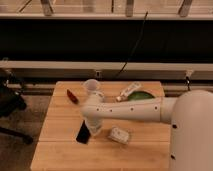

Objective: Push the eraser across the table

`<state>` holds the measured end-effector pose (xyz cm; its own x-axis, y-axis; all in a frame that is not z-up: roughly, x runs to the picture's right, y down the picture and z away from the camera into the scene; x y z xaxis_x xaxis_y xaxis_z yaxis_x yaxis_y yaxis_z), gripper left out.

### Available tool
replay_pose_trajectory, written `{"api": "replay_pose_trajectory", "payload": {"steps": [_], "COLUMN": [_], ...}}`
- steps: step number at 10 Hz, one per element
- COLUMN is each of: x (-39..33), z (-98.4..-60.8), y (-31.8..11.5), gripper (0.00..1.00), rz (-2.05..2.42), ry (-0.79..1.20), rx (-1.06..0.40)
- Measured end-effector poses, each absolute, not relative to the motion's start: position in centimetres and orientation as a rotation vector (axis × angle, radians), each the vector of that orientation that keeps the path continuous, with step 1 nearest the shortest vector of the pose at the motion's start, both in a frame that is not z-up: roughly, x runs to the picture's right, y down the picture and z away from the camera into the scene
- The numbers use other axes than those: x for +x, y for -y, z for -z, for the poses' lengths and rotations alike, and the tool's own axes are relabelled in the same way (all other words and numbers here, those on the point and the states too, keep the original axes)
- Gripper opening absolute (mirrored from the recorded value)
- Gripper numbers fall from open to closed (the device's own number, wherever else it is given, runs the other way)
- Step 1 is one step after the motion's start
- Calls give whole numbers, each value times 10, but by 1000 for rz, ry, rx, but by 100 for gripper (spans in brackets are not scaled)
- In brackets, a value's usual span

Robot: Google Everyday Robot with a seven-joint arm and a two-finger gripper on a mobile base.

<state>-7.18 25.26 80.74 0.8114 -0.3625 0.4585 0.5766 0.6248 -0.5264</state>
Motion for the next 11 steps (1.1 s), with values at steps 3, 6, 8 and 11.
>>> {"api": "replay_pose_trajectory", "payload": {"steps": [3,6,8,11], "x": [-88,-106,-122,-141], "z": [-811,-814,-815,-817], "y": [-249,-243,-239,-235], "gripper": [3,3,3,3], "rz": [569,596,619,650], "ry": [345,368,388,410], "rx": [-705,-692,-680,-665]}}
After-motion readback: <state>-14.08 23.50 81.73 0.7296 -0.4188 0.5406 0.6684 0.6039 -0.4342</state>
